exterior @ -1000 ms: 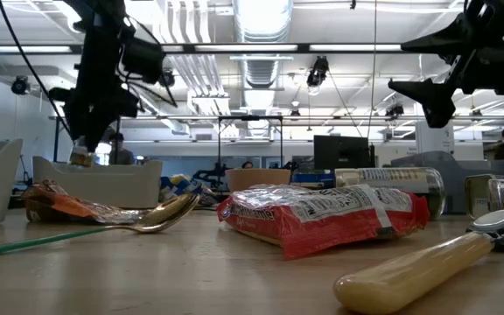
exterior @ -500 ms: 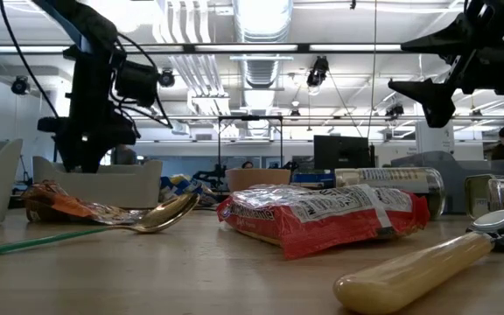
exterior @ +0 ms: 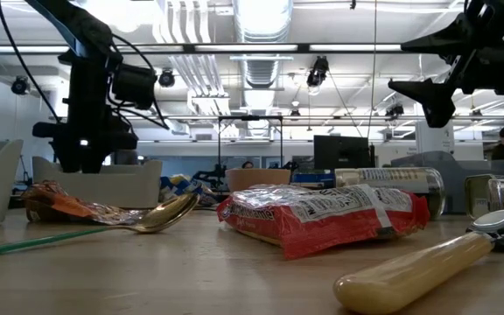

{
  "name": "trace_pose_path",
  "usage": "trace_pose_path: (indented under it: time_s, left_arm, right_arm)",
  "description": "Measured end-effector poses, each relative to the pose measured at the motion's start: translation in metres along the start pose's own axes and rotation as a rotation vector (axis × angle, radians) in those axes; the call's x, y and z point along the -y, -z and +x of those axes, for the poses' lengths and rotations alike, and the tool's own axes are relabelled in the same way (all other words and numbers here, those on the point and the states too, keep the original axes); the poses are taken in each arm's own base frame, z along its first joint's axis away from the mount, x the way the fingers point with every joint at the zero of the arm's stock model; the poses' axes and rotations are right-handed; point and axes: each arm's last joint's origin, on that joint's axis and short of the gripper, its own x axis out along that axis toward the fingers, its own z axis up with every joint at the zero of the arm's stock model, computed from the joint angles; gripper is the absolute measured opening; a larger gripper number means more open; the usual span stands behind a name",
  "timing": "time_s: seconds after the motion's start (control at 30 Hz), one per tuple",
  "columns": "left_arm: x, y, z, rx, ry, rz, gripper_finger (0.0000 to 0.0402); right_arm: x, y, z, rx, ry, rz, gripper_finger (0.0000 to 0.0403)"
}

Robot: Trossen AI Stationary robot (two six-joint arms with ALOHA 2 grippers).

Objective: Pick & Place Food Item
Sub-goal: Put the left brown seasoning bottle into the top gray bin

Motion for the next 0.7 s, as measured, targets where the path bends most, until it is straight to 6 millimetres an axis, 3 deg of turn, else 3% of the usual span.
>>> trace_pose_path:
  time_s: [0.7]
  left_arm:
    - [0.0000,-0.0023,0.0014,0.052,-0.035,-0.035,0.0159]
  right_arm:
    - [0.0000,0.0001,0.0000,-0.001,0.000,0.004,0.0296]
